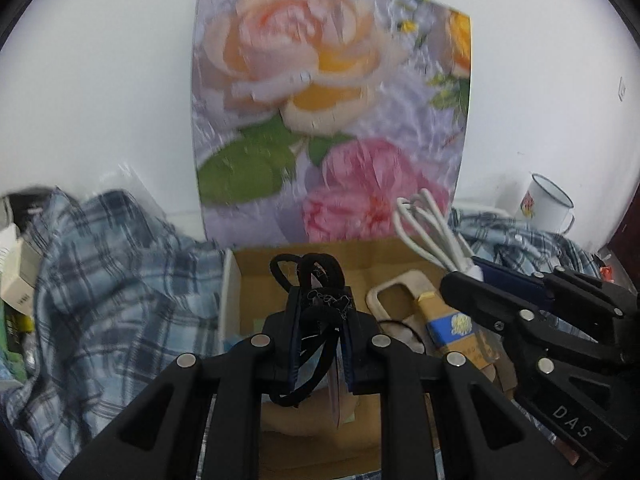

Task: Organize soft objects
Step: 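Lower the black and white cables into the box with both grippers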

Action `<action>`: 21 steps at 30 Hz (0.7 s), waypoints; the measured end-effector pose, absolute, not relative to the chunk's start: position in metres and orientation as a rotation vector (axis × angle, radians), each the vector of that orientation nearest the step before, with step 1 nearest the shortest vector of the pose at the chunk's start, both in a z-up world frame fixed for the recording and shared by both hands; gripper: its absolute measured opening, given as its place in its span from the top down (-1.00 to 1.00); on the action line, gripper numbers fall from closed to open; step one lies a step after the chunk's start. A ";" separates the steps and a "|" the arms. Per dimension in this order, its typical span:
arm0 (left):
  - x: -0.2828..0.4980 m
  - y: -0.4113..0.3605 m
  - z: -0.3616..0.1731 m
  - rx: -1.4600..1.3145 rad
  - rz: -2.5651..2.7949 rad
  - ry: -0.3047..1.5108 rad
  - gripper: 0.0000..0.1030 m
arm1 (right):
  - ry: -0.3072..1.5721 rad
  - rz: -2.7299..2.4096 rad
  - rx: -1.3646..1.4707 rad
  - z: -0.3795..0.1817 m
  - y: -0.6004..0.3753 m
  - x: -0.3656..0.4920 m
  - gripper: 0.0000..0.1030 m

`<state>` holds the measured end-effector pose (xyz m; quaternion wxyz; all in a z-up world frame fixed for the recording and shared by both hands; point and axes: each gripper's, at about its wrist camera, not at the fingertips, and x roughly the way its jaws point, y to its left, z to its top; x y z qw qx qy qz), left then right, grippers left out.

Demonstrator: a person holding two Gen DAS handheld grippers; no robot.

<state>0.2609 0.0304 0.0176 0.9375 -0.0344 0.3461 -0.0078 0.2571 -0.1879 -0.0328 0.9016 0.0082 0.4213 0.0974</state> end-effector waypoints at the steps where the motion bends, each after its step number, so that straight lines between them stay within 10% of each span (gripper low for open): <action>1: 0.263 0.030 0.013 -0.076 -0.023 0.723 0.65 | 0.887 0.205 0.029 -0.037 -0.189 0.259 0.65; 9: 0.271 0.027 -0.009 -0.074 -0.051 0.775 0.50 | 0.969 0.215 0.088 -0.060 -0.193 0.263 0.62; 13: 0.271 0.032 -0.008 -0.094 -0.022 0.762 -1.00 | 0.951 0.147 0.082 -0.054 -0.200 0.261 -0.14; 16: 0.271 0.051 0.000 -0.127 0.046 0.719 -1.00 | 0.919 0.146 0.133 -0.042 -0.214 0.260 -0.91; 21: 0.265 0.063 0.016 -0.153 0.041 0.692 -1.00 | 0.877 0.132 0.117 -0.025 -0.216 0.259 -0.99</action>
